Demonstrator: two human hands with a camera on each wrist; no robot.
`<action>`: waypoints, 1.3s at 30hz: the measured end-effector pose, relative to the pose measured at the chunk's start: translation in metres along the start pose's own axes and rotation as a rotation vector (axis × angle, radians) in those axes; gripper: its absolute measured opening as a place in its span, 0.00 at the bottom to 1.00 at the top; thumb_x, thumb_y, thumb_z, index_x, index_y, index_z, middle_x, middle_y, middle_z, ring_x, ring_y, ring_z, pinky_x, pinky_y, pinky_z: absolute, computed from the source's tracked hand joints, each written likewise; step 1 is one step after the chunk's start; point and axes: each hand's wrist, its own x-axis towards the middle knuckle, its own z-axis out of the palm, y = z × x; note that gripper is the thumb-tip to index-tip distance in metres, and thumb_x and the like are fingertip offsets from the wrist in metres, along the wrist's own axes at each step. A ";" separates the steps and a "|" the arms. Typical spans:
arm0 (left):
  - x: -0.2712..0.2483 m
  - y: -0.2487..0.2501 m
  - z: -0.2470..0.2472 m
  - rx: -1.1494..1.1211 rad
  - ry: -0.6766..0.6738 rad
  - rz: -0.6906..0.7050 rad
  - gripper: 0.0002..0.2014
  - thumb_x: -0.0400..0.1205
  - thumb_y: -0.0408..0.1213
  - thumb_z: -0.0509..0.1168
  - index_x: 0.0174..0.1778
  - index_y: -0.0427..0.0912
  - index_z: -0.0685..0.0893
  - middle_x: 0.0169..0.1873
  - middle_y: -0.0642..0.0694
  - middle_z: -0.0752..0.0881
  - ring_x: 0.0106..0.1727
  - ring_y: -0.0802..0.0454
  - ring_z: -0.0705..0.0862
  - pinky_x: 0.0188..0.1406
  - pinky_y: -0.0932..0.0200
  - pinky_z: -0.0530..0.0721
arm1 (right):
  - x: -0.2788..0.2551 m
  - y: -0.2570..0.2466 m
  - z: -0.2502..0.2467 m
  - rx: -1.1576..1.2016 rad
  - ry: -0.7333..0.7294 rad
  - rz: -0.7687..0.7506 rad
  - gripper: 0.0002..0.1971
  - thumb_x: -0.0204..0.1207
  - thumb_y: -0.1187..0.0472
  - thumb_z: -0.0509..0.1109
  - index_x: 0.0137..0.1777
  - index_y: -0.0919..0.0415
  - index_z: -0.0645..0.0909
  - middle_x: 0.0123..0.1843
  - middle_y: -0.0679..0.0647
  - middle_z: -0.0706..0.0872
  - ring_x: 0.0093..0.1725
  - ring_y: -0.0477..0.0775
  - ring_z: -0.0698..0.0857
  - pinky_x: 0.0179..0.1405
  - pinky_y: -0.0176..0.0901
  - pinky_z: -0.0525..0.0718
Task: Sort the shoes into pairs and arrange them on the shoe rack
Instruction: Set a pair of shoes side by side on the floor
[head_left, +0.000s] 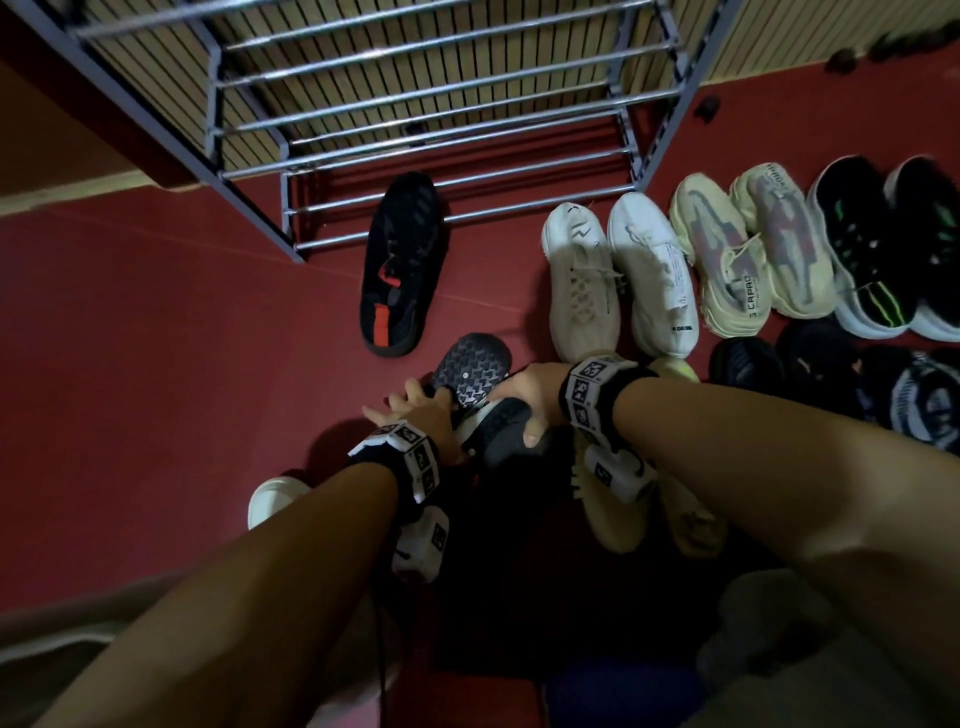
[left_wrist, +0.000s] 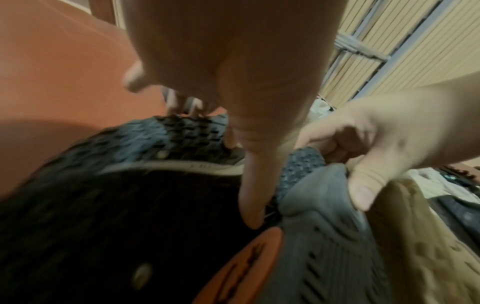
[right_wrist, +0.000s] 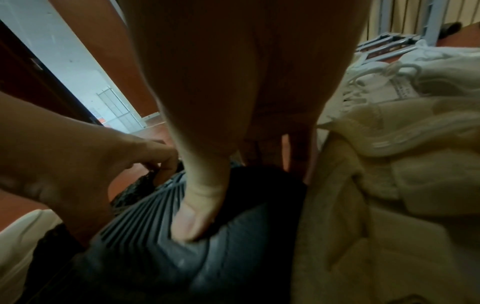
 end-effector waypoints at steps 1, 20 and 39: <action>-0.001 -0.005 -0.001 -0.010 -0.021 -0.023 0.42 0.67 0.62 0.74 0.74 0.53 0.65 0.73 0.39 0.61 0.74 0.32 0.63 0.70 0.17 0.53 | 0.002 -0.002 0.002 0.017 0.027 -0.013 0.48 0.62 0.52 0.82 0.82 0.56 0.64 0.79 0.54 0.72 0.78 0.55 0.71 0.65 0.37 0.68; -0.030 -0.033 -0.036 -0.343 -0.008 0.137 0.19 0.82 0.44 0.68 0.65 0.37 0.83 0.65 0.38 0.84 0.64 0.41 0.83 0.61 0.54 0.80 | -0.042 -0.042 -0.044 0.230 0.265 -0.217 0.13 0.73 0.57 0.77 0.50 0.67 0.89 0.42 0.53 0.88 0.40 0.44 0.82 0.44 0.38 0.79; -0.059 0.001 -0.129 -1.332 0.319 0.144 0.16 0.74 0.48 0.70 0.53 0.43 0.83 0.49 0.39 0.87 0.42 0.43 0.84 0.44 0.50 0.83 | -0.115 -0.010 -0.107 0.865 1.079 -0.095 0.13 0.74 0.56 0.78 0.47 0.68 0.89 0.38 0.55 0.88 0.36 0.47 0.85 0.35 0.36 0.80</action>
